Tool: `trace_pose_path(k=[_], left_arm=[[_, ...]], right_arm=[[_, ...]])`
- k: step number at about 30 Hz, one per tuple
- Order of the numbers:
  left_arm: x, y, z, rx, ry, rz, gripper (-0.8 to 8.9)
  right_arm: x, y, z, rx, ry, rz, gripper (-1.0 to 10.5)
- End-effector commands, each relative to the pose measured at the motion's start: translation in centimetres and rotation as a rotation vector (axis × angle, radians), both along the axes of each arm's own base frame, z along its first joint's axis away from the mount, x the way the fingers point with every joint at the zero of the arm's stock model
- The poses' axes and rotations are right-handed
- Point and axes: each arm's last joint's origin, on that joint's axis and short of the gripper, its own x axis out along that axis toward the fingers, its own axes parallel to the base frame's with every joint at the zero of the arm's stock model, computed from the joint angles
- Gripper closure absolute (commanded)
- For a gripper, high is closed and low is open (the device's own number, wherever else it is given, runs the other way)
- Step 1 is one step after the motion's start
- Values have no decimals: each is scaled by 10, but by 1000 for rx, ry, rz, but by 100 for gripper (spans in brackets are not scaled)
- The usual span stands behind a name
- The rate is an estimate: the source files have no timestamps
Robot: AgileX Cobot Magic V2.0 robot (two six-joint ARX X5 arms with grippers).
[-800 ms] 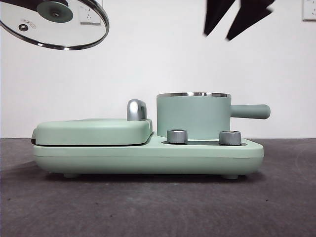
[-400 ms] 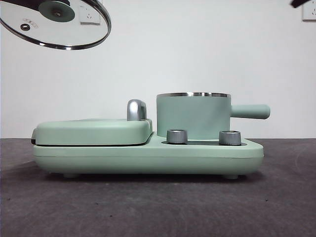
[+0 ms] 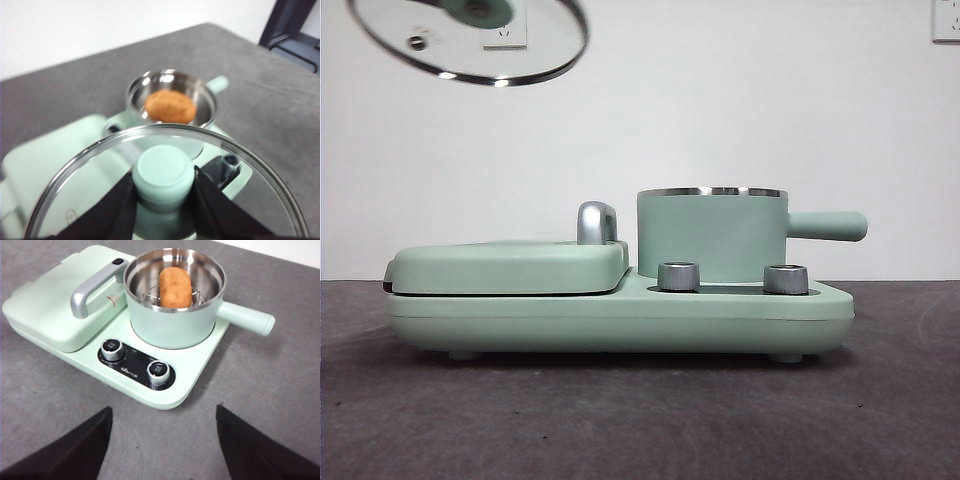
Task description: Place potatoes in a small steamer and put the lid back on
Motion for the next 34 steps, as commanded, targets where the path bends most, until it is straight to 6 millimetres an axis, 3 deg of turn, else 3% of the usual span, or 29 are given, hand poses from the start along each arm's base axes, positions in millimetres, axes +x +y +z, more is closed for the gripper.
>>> trace_pose_path(k=[1, 16, 27, 34], left_arm=[[7, -13, 8, -26, -90, -50, 799], [75, -75, -10, -120, -280, -133, 799], [134, -118, -16, -50, -282, -167, 799], [161, -140, -28, 1, -300, -192, 799]], right_arm=[[-4, -1, 2, 31, -18, -9, 625], [-8, -3, 4, 35, -44, -6, 626], [-7, -4, 4, 22, -50, -29, 625], [-7, -4, 4, 21, -50, -28, 626]])
